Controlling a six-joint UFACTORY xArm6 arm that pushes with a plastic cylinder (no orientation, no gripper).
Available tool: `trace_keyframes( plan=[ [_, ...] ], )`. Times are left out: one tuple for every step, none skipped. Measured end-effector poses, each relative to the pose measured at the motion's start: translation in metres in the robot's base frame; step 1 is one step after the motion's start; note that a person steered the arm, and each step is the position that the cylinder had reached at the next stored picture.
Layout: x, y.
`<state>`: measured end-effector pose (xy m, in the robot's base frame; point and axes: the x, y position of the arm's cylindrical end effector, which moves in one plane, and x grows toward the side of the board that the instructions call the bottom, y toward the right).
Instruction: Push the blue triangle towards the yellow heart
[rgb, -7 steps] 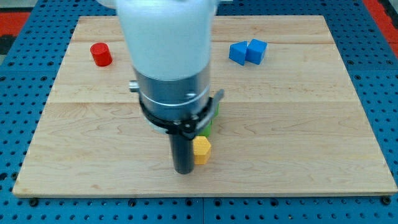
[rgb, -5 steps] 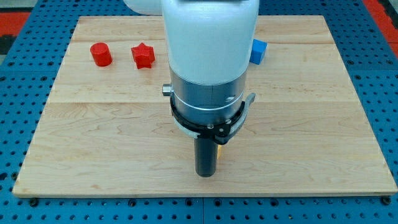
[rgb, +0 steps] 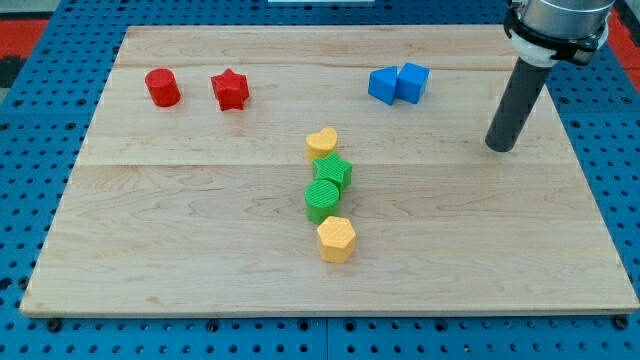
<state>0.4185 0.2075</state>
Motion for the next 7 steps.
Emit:
trace_keyframes(
  plan=[
    [0.000,0.002],
    [0.000,0.006],
    [-0.002,0.006],
    [-0.016,0.001],
    [-0.029,-0.001],
    [-0.072,-0.001],
    [-0.096,-0.016]
  ],
)
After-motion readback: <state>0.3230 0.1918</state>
